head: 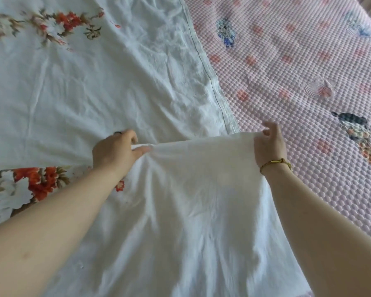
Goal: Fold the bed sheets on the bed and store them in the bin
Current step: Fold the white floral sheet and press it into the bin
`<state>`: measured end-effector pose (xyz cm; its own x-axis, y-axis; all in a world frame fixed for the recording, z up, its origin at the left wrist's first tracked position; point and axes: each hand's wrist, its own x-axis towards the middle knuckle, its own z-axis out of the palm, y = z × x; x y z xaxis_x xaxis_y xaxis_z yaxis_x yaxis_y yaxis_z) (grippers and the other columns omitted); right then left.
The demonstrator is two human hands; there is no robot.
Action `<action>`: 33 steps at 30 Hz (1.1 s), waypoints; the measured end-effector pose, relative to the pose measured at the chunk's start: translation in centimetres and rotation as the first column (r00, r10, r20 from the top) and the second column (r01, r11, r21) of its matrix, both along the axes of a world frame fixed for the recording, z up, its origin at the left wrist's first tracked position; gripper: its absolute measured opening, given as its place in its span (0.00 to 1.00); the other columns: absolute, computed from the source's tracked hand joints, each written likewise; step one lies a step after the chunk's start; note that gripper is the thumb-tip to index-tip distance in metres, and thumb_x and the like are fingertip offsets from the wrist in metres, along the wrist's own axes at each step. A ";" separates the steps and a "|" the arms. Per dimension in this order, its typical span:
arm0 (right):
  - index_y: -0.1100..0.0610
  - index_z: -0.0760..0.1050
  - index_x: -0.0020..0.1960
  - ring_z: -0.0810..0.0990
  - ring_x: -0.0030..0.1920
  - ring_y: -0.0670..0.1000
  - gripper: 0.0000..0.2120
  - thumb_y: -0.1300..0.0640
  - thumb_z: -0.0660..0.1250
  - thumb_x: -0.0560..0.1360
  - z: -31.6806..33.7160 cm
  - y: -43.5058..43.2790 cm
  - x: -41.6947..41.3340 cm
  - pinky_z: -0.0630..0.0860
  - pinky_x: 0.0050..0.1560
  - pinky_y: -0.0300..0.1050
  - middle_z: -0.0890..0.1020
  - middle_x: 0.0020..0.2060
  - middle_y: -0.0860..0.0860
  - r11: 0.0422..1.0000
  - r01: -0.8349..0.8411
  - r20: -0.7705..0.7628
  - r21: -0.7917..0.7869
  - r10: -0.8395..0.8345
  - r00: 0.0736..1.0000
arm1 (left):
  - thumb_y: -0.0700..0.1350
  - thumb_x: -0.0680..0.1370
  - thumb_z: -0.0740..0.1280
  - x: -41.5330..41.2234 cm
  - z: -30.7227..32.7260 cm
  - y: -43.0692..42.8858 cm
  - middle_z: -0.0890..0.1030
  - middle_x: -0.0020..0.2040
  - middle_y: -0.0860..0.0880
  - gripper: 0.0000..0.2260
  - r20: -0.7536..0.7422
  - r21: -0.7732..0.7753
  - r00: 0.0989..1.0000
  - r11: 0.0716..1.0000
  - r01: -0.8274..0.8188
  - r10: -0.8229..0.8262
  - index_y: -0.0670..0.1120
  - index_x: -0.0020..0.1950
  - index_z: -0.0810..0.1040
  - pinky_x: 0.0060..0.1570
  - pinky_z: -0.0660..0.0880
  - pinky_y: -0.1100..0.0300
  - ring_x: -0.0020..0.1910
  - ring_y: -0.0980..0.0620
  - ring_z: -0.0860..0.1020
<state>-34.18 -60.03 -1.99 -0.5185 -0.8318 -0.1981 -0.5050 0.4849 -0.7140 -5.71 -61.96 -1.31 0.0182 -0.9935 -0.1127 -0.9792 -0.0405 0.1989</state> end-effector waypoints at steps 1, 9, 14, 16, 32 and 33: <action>0.53 0.59 0.72 0.68 0.65 0.54 0.23 0.61 0.56 0.78 0.0 -0.1 0.2 0.66 0.65 0.52 0.67 0.68 0.54 0.998 -0.065 -0.067 0.009 0.065 0.996 | 0.54 0.75 0.66 0.2 -0.7 0.2 0.76 0.56 0.41 0.18 0.027 -0.032 1.000 0.999 -0.003 0.004 0.43 0.58 0.74 0.52 0.63 0.53 0.58 0.41 0.72; 0.45 0.26 0.67 0.28 0.67 0.42 0.39 0.29 0.23 0.60 -4.4 8.5 5.1 0.18 0.61 0.43 0.30 0.67 0.43 0.783 -0.483 -0.345 0.392 0.611 0.712 | 0.54 0.74 0.49 -0.2 -6.7 6.3 0.71 0.67 0.36 0.28 -0.016 0.048 0.989 0.988 0.150 -0.149 0.41 0.66 0.72 0.66 0.45 0.56 0.66 0.36 0.70; 0.45 0.23 0.62 0.24 0.63 0.41 0.34 0.35 0.23 0.59 -8.0 7.8 5.1 0.15 0.56 0.43 0.25 0.63 0.44 0.763 -0.464 -0.325 0.450 0.624 0.711 | 0.60 0.69 0.34 -0.7 -9.3 5.7 0.51 0.77 0.47 0.37 0.032 -0.008 0.998 0.998 0.059 -0.059 0.50 0.76 0.54 0.65 0.31 0.61 0.76 0.49 0.49; 0.45 0.25 0.65 0.25 0.63 0.41 0.35 0.36 0.24 0.59 -8.1 8.0 5.1 0.15 0.55 0.42 0.26 0.63 0.43 0.734 -0.479 -0.309 0.481 0.653 0.691 | 0.59 0.72 0.37 -1.0 -9.6 5.9 0.48 0.77 0.48 0.33 0.074 0.056 0.995 0.997 0.057 -0.061 0.51 0.76 0.50 0.65 0.32 0.60 0.76 0.49 0.47; 0.58 0.74 0.35 0.75 0.35 0.52 0.12 0.63 0.61 0.77 0.6 23.7 3.2 0.72 0.26 0.31 0.78 0.25 0.49 0.929 0.305 0.346 0.209 -0.362 0.865 | 0.39 0.79 0.62 4.7 -1.7 22.4 0.80 0.32 0.48 0.09 -0.640 0.567 0.286 0.690 -0.450 0.713 0.42 0.40 0.78 0.27 0.70 0.70 0.27 0.60 0.76; 0.59 0.71 0.33 0.74 0.28 0.51 0.14 0.61 0.61 0.78 0.8 25.2 3.3 0.71 0.22 0.33 0.74 0.20 0.49 0.870 0.398 0.430 0.289 -0.490 0.758 | 0.41 0.79 0.61 5.2 -1.3 24.1 0.77 0.24 0.50 0.12 -0.566 0.667 0.163 0.566 -0.485 0.808 0.42 0.36 0.76 0.22 0.68 0.68 0.22 0.58 0.74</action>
